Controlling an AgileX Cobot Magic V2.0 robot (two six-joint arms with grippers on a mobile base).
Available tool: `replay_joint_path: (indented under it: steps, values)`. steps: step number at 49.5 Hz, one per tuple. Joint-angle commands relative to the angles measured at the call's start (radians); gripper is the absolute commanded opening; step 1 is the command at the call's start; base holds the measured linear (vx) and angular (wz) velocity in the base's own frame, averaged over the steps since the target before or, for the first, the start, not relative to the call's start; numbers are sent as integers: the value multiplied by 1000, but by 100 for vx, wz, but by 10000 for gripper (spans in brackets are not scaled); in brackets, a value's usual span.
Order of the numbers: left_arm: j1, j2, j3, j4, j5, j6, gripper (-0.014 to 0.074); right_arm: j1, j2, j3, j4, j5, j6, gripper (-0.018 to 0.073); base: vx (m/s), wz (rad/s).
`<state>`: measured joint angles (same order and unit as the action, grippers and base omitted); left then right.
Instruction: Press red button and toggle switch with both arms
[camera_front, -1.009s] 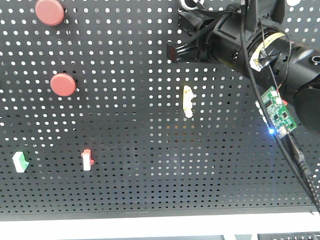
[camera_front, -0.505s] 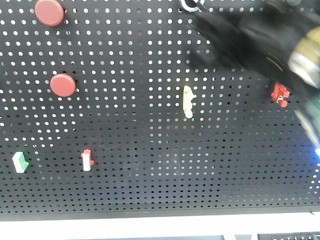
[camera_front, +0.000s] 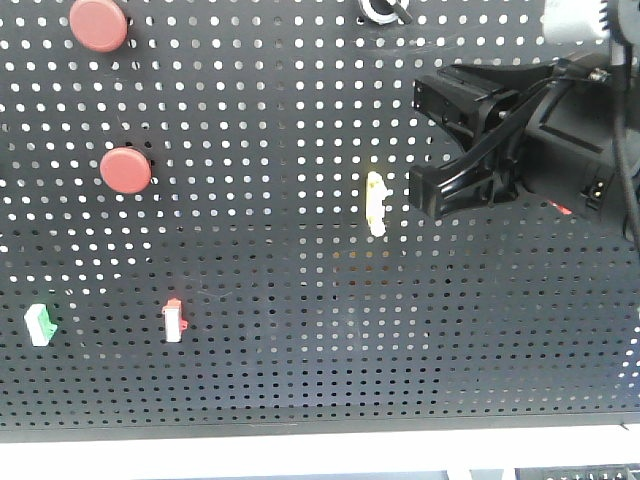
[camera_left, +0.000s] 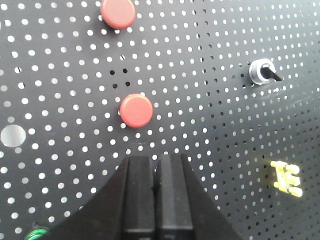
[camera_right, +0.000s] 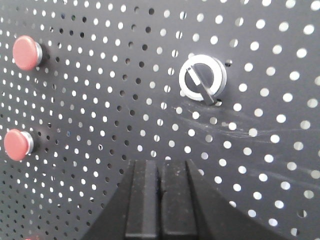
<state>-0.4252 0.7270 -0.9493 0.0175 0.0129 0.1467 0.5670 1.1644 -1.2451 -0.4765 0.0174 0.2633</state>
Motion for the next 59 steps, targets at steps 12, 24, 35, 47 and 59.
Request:
replay_joint_path:
  steps: [12, 24, 35, 47, 59]
  values:
    - [-6, 2, -23, -5, -84, 0, 1, -3, -24, -28, -13, -71, -2, 0, 0, 0]
    - [118, -158, 183, -6, -69, -8, 2, -3, -24, -28, -13, -71, -2, 0, 0, 0]
    - [338, -440, 615, -5, -81, -7, 2, -3, -24, -28, -13, -71, -2, 0, 0, 0]
    - [420, -668, 948, -6, -85, -7, 2, -3, -24, -28, -13, -71, -2, 0, 0, 0]
    - [420, -754, 1011, -17, -25, -5, 2, -3, -24, -28, -13, -73, -2, 0, 0, 0]
